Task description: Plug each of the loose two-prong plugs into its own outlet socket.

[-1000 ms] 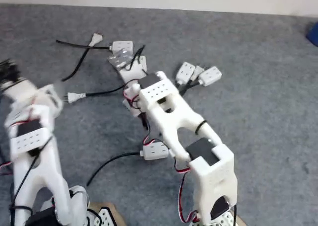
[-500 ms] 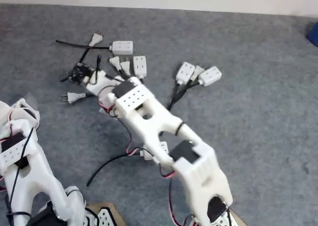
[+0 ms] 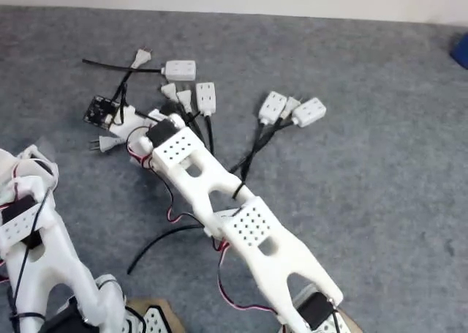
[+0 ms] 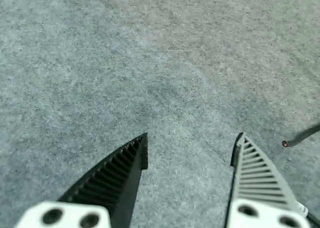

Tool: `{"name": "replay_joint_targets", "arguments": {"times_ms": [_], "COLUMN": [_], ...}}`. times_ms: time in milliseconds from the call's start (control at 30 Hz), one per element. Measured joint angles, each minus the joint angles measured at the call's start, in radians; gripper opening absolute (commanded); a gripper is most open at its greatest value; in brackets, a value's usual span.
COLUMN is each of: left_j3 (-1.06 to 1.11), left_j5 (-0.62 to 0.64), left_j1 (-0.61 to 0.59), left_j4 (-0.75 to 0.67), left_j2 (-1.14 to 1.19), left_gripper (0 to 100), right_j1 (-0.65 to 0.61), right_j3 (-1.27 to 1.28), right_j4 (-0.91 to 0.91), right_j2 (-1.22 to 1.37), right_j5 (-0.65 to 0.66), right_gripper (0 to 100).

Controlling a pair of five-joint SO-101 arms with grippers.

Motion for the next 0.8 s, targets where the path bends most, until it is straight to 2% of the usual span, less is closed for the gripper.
{"name": "replay_joint_targets", "arguments": {"times_ms": [133,200,333,567,800], "left_j3": [0.000,0.000,0.005,0.057,0.060], "left_j5": [0.000,0.000,0.000,0.000,-0.029], "left_j1": [0.000,0.000,0.003,0.026,0.064], "left_j4": [0.000,0.000,0.000,-0.064,-0.081], "left_j2": [0.000,0.000,0.000,0.000,0.000], "left_gripper": [28,28,28,28,28], "right_j1": [0.000,0.000,0.003,0.052,0.204], "right_j3": [-0.207,-0.276,-0.374,-0.404,-0.400], "right_j4": [0.097,0.138,0.215,0.344,0.499], "right_j2": [0.083,0.106,0.123,0.121,-0.038], "right_j5": [-0.002,-0.002,0.000,0.002,0.008], "right_gripper": [7.1,1.2,0.5,0.5,0.6]}}
